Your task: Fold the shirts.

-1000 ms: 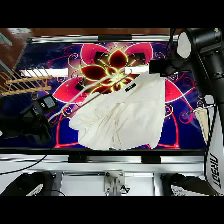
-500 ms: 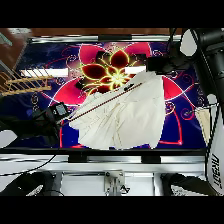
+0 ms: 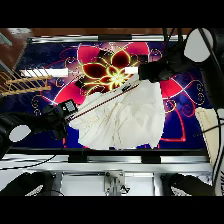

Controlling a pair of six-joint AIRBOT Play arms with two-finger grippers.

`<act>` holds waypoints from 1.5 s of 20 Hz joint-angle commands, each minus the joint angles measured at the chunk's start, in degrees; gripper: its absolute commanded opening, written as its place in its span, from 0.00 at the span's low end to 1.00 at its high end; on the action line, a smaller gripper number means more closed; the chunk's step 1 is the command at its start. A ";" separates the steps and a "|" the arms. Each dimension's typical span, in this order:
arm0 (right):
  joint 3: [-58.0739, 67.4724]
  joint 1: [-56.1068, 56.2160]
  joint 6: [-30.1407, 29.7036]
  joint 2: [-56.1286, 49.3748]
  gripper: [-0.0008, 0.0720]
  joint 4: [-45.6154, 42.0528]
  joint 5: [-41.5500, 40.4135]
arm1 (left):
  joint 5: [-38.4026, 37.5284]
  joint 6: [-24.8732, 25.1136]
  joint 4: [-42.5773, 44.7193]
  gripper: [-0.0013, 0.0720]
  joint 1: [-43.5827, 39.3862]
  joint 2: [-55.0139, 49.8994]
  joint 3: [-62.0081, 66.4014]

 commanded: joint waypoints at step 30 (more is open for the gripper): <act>0.04 2.25 -9.11 7.78 0.13 17.22 -3.87 | 4.96 -2.29 -22.84 0.10 -2.45 -1.77 0.59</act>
